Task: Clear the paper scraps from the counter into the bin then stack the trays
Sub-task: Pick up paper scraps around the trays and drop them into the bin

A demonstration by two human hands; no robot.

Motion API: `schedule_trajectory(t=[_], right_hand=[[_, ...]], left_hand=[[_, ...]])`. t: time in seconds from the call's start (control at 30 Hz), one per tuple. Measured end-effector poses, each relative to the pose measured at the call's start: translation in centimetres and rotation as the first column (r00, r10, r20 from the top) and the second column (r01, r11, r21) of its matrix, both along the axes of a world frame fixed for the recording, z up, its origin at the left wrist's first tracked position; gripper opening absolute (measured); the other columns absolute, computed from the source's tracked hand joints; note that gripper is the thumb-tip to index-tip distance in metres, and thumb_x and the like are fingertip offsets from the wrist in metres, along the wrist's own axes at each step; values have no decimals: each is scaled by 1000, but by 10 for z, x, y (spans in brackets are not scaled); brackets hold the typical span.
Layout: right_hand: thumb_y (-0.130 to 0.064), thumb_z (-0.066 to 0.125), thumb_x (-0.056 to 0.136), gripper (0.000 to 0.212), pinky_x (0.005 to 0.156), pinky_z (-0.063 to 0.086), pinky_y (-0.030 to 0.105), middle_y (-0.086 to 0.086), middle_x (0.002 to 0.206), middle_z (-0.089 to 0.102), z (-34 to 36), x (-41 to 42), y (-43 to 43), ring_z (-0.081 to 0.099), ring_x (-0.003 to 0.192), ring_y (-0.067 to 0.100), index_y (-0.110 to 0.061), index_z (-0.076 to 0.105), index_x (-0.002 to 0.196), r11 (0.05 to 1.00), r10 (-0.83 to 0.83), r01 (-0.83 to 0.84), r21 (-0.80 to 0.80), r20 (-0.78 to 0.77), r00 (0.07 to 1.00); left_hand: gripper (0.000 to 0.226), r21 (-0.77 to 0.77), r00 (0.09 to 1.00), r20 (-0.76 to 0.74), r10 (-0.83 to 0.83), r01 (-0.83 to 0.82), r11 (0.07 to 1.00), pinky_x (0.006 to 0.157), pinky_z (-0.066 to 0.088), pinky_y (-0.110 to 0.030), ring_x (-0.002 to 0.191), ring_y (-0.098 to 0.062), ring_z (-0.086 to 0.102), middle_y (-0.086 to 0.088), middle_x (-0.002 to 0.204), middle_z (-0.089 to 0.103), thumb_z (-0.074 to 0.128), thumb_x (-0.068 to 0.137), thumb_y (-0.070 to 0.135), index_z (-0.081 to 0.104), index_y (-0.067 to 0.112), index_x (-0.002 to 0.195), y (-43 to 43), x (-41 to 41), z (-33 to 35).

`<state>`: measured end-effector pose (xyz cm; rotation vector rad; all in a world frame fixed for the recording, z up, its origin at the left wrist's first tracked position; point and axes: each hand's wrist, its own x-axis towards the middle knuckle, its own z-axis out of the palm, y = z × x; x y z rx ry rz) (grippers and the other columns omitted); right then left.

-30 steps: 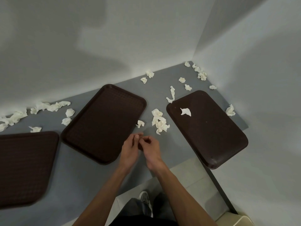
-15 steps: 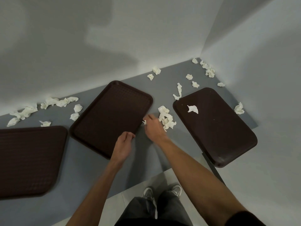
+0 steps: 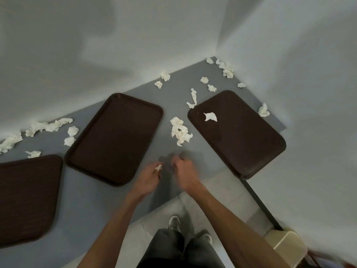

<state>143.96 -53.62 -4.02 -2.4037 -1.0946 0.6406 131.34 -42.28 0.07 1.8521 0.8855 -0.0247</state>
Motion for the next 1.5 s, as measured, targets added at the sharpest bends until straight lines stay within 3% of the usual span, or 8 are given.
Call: schedule_trajectory(t=[0.17, 0.33, 0.57, 0.67, 0.77, 1.03, 1.27, 1.5], right_hand=[[-21, 61, 105, 12, 63, 45, 8, -11, 86, 65, 22, -2, -107, 61, 78, -4, -30, 57, 99, 848, -405, 478, 230, -300, 864], [-25, 70, 102, 9, 82, 56, 15, -18, 101, 74, 19, 5, -232, 68, 94, -5, -33, 73, 105, 625, -577, 746, 232, -506, 641], [-21, 78, 96, 11, 86, 61, 25, -19, 99, 78, -13, 16, -429, 75, 95, 0, -32, 77, 95, 342, -711, 922, 184, -590, 382], [-18, 79, 94, 16, 83, 61, 24, -21, 96, 78, -46, 17, -513, 74, 91, -4, -33, 77, 94, 285, -765, 950, 124, -569, 303], [-19, 79, 92, 13, 80, 60, 21, -18, 94, 78, -88, 16, -586, 72, 88, -5, -31, 78, 98, 234, -816, 970, 70, -528, 235], [-26, 74, 98, 5, 74, 60, 19, -18, 93, 72, -231, 12, -709, 70, 82, -2, -28, 70, 99, 66, -915, 998, -15, -399, 55], [-14, 67, 99, 14, 68, 58, 23, -6, 99, 68, -389, 34, -758, 65, 82, 4, -26, 62, 104, 138, -949, 990, -5, -286, 131], [-8, 53, 105, 22, 80, 63, 37, 12, 122, 66, -519, 69, -781, 68, 96, 27, -18, 68, 117, 340, -939, 921, -191, -129, 320]], left_hand=[[34, 57, 992, -52, -113, 116, 992, 80, 50, -38, 78, -15, 60, -1, 89, 61, 42, 104, -3, 68, 19, 113, -59, 38, -5], [22, -54, 974, -2, -228, 228, 972, 62, 50, -27, 61, -4, 59, -6, 82, 64, 43, 107, 5, 62, 18, 105, -151, 78, -4], [21, -94, 942, -18, -335, 332, 939, 61, 50, -15, 62, -6, 63, -2, 77, 73, 58, 98, 1, 73, 16, 93, -324, 118, -25], [19, -122, 932, -50, -358, 350, 929, 75, 59, -27, 70, -11, 70, -3, 83, 77, 63, 97, 7, 76, 21, 96, -406, 126, -60], [14, -138, 856, -91, -509, 496, 857, 85, 61, -44, 76, -17, 74, 3, 83, 78, 64, 97, 17, 77, 23, 100, -480, 133, -107], [21, -102, 672, -198, -714, 710, 696, 74, 60, -37, 67, -7, 72, 12, 68, 73, 65, 83, 38, 79, 31, 97, -624, 152, -243], [8, -10, 642, -304, -704, 736, 677, 67, 52, -15, 64, 3, 65, 13, 70, 72, 85, 81, 29, 82, 25, 87, -687, 183, -392], [20, 71, 634, -371, -678, 748, 660, 75, 63, -33, 72, -17, 72, 5, 77, 73, 83, 74, 14, 70, 28, 68, -739, 220, -525]])
